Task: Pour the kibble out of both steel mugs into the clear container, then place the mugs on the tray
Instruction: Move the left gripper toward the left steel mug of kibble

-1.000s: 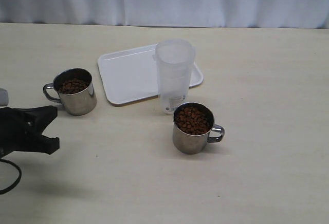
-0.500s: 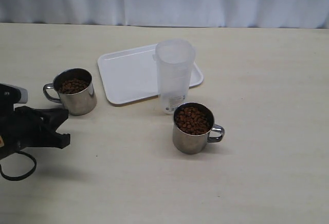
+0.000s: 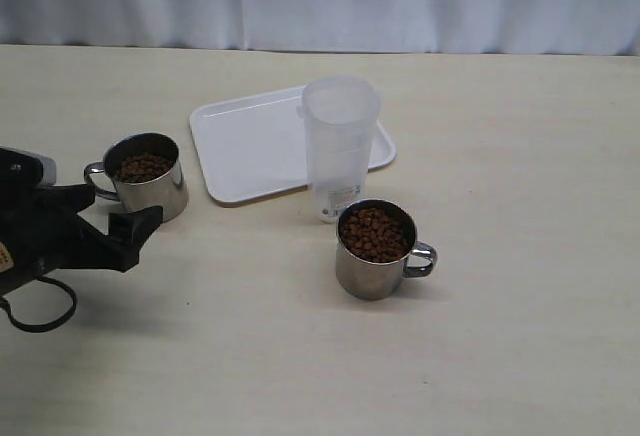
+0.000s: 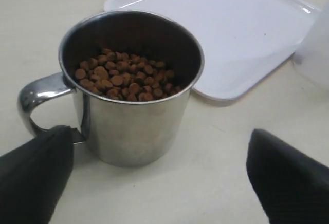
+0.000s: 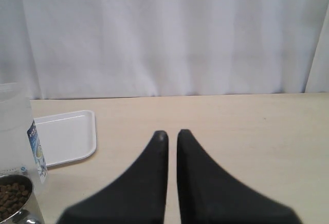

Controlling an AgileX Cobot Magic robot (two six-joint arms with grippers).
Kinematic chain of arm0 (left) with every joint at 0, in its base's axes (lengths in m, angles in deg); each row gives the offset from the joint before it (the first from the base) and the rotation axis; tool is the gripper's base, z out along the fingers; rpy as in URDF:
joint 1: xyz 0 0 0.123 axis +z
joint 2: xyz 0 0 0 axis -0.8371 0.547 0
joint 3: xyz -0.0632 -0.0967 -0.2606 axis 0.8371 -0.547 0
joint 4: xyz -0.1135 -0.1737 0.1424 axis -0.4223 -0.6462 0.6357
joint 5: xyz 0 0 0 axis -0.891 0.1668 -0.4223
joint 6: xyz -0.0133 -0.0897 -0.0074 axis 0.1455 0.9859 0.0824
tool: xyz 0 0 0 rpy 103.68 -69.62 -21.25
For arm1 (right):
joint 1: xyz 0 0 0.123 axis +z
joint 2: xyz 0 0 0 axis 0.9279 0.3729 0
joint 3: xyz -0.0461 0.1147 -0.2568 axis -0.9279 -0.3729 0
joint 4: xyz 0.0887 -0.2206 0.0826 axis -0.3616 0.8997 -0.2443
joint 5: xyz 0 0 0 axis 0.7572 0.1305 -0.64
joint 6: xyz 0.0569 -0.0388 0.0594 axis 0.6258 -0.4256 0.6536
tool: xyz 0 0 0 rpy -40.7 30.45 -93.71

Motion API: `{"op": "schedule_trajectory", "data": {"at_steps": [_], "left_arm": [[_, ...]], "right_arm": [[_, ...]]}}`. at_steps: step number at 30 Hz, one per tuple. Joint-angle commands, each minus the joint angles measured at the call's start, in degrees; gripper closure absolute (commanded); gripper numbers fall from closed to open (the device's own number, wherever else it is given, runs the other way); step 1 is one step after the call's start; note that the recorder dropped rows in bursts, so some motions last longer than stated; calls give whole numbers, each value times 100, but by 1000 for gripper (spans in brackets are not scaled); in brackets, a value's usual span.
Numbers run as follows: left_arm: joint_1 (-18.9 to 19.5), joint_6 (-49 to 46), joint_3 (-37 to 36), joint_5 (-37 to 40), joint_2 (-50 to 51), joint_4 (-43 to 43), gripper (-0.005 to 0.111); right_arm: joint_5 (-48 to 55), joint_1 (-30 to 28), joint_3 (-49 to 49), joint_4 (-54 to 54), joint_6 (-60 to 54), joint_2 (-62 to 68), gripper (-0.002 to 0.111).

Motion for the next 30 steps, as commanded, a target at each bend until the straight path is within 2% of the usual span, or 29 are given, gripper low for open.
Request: {"op": "schedule_trajectory", "data": {"at_steps": [1,8,16,21,30], "left_arm": [[-7,222,91,219,28,212,40],[-7,261,349,549,28,331,40],[-7,387,476,550,28,345,40],[-7,484,727,902,28,345,40],[-7,597,772,938,28,585,40]], "right_arm": [[-12,19,-27,31,-26,-22,103],[-12,19,-27,31,-26,-22,103],[-12,19,-27,31,-26,-22,103],[-12,19,-27,31,-26,-22,103],[-12,19,-27,31,-26,-22,103]]}}
